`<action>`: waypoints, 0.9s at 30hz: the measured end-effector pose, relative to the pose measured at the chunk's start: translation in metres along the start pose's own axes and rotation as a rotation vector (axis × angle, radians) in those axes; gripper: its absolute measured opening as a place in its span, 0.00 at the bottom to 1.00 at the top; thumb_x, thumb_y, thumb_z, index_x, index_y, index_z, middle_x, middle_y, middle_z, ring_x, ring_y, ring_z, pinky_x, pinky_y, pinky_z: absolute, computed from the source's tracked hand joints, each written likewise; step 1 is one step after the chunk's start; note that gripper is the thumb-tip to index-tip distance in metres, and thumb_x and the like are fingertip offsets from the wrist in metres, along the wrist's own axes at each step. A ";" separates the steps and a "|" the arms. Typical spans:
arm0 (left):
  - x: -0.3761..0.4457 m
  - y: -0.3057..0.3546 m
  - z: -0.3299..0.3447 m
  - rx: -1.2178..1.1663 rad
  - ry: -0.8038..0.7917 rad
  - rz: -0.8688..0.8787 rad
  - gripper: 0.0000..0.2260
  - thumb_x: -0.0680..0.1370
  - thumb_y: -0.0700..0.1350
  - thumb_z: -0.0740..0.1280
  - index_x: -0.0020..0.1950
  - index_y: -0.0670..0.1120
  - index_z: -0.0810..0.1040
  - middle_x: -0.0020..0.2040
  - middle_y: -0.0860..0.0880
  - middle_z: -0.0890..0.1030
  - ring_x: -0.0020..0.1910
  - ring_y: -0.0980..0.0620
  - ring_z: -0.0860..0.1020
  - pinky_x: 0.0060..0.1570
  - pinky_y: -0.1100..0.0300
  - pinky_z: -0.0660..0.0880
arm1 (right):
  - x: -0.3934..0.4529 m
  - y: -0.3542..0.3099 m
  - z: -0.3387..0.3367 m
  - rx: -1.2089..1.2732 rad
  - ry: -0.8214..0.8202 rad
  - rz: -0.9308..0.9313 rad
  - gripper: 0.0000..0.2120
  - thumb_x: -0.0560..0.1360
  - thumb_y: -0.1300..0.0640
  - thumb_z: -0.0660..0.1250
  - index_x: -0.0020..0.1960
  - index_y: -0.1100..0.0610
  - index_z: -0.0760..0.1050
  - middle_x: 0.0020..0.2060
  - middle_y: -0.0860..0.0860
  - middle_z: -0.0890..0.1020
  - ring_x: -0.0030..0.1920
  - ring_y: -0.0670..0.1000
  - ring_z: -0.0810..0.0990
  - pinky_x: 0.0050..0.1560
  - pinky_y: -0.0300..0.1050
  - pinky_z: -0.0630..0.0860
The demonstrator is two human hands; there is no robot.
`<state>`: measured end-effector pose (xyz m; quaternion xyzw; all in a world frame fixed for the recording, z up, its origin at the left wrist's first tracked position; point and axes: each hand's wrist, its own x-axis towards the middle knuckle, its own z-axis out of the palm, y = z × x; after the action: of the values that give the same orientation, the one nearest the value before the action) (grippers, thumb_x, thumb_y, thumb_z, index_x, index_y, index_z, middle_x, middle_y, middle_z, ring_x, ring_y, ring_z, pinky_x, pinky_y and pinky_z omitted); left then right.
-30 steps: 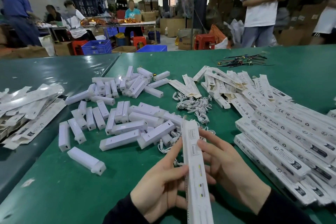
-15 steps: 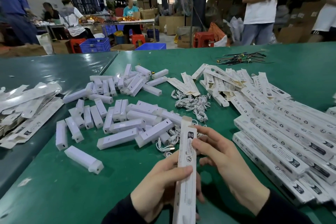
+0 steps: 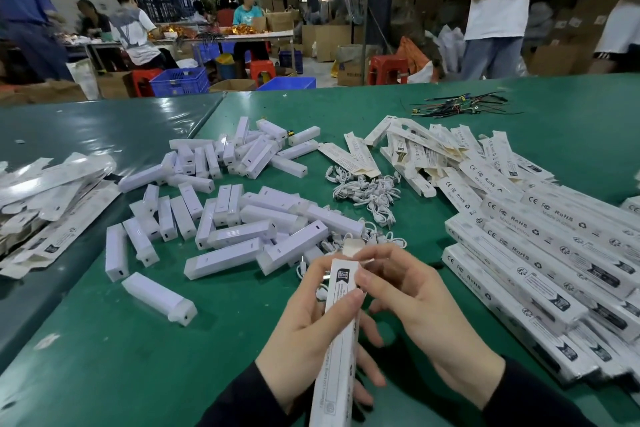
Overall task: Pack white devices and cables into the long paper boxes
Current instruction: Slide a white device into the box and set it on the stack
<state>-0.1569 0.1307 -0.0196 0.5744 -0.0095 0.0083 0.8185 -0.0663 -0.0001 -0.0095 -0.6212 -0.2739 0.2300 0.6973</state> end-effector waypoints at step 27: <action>0.001 -0.006 -0.003 0.031 -0.075 -0.100 0.20 0.72 0.50 0.71 0.56 0.57 0.62 0.36 0.34 0.77 0.22 0.44 0.78 0.22 0.56 0.76 | 0.006 -0.003 -0.005 0.170 0.092 0.291 0.07 0.72 0.59 0.69 0.45 0.55 0.86 0.40 0.56 0.86 0.37 0.47 0.81 0.38 0.37 0.76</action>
<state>-0.1552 0.1313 -0.0263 0.5865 -0.0112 -0.0539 0.8081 -0.0588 -0.0002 -0.0068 -0.6031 -0.1282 0.3222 0.7183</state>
